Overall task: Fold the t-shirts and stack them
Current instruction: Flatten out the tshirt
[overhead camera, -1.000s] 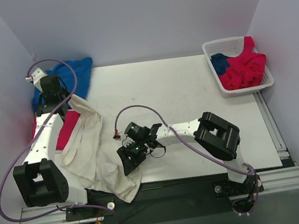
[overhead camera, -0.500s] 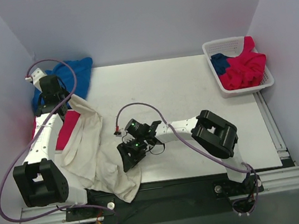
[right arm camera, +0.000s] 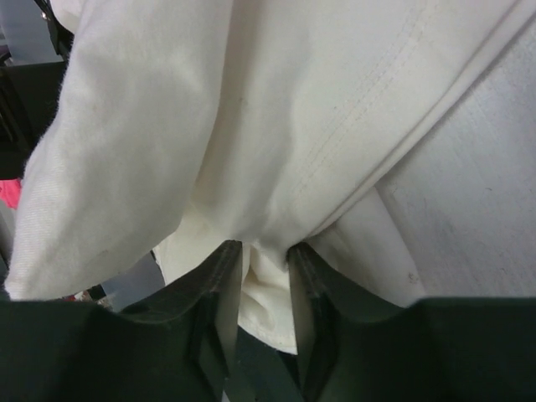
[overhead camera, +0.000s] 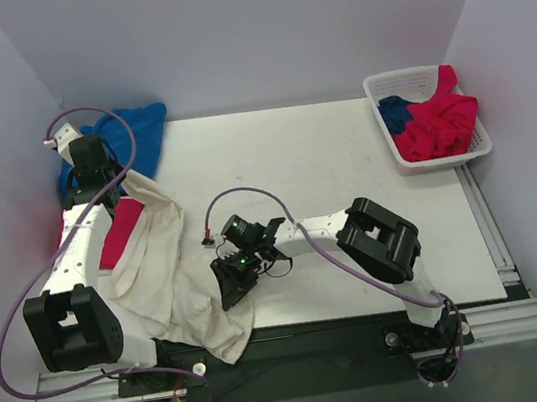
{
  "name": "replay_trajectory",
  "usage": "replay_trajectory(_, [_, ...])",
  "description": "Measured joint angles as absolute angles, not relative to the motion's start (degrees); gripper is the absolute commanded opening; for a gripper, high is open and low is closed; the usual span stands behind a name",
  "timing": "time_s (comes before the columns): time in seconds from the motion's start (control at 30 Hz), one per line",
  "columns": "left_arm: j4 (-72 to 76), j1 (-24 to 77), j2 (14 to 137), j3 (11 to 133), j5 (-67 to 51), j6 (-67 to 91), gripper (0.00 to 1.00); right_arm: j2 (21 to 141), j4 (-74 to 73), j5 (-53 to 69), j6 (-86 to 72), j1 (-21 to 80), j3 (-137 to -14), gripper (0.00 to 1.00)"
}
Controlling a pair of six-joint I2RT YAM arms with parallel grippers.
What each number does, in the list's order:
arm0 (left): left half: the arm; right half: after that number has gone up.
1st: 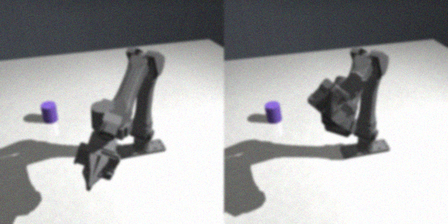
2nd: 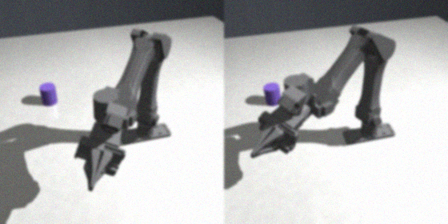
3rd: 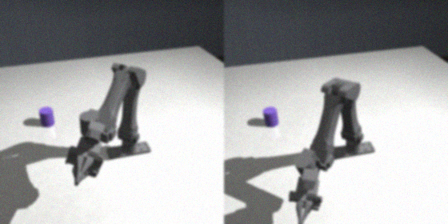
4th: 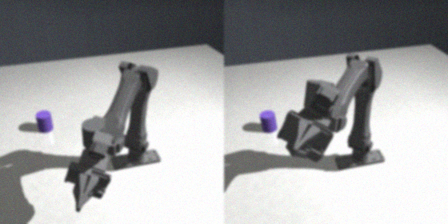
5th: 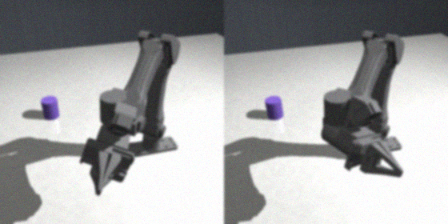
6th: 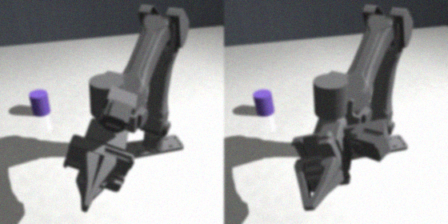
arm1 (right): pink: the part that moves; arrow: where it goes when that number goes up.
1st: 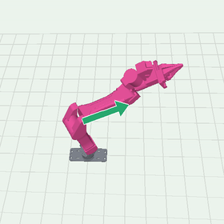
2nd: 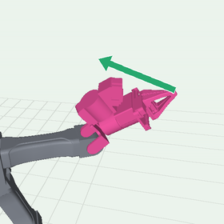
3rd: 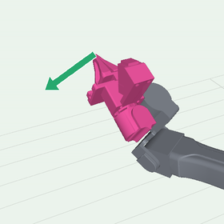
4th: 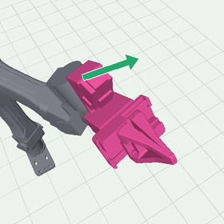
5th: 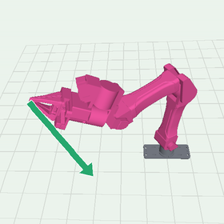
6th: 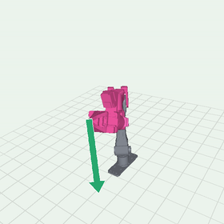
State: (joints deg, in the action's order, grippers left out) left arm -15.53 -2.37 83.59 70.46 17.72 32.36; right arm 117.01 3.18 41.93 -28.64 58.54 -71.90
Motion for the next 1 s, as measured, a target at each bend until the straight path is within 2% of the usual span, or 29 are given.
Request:
replay_trajectory(0.07, [-15.5, -2.4, 83.6, 70.5, 17.7, 32.4, 0.0, 117.0, 3.0, 41.9, -28.6, 58.6, -71.9, 0.19])
replay_trajectory(0.2, [-15.5, -2.4, 83.6, 70.4, 17.7, 32.4, 0.0, 117.0, 2.3, 41.9, -28.5, 58.6, -71.9, 0.0])
replay_trajectory(0.57, [-15.3, -2.4, 83.6, 70.4, 17.4, 32.4, 0.0, 115.8, -1.3, 35.9, -27.4, 58.5, -71.7, 0.0])
replay_trajectory(0.77, [-15.2, -2.4, 83.6, 70.4, 16.8, 32.4, 0.0, 107.8, -5.4, 26.8, -25.3, 56.5, -68.9, 0.0])
replay_trajectory(1.0, [-15.2, -2.4, 83.5, 70.4, 15.6, 32.4, 0.0, 99.7, -8.7, 16.8, -22.5, 49.4, -67.4, 0.0])
